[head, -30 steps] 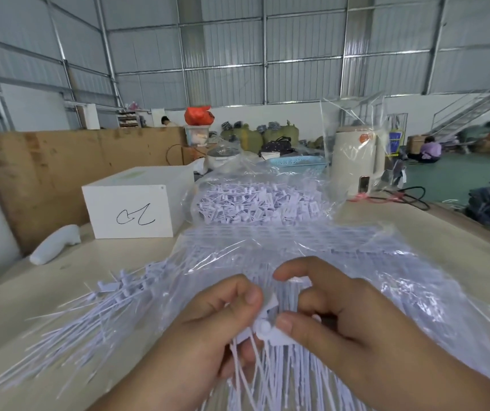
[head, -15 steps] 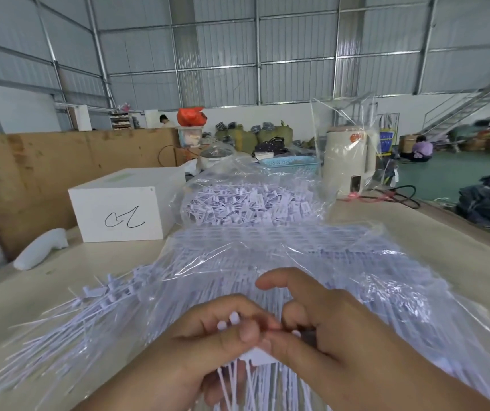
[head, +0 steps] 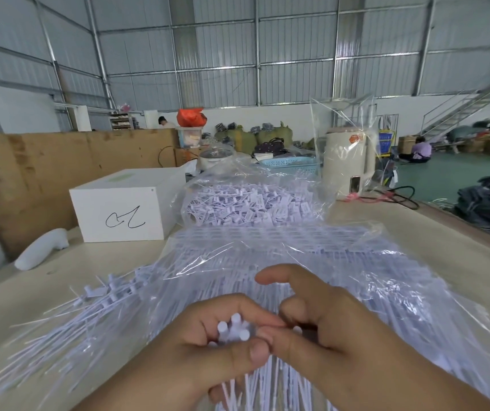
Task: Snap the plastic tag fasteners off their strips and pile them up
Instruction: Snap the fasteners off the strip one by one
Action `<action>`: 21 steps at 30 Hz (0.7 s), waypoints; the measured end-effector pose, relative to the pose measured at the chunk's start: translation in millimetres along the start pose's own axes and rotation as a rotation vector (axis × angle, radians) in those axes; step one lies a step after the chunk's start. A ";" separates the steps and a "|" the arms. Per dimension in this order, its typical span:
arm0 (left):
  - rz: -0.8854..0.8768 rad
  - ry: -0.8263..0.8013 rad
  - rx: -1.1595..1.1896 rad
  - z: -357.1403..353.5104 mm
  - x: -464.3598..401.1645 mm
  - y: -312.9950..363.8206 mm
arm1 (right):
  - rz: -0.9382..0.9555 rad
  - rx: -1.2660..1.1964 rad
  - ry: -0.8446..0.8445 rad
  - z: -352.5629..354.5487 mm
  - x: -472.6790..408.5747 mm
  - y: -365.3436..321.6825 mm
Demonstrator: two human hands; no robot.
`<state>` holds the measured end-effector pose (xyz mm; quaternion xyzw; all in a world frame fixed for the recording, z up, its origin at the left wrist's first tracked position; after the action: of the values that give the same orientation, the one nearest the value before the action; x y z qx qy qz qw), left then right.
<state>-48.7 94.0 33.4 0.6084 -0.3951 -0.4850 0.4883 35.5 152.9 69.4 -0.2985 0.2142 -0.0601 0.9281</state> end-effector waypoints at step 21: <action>-0.305 0.431 0.032 14.4 9.3 37.0 | -0.186 0.028 0.299 34.9 2.7 0.6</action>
<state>-61.0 74.3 67.0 0.7580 -0.1932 -0.4059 0.4726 53.1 171.1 93.5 -0.2918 0.3205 -0.1924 0.8804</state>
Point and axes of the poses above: each hand's wrist, its own x-axis away from the middle knuckle, its own z-axis out of the back of the hand, y = z × x, the point moved 10 cm from there along -x, towards the middle knuckle, and after that the axes turned 11 degrees about x, right-handed, at the moved point
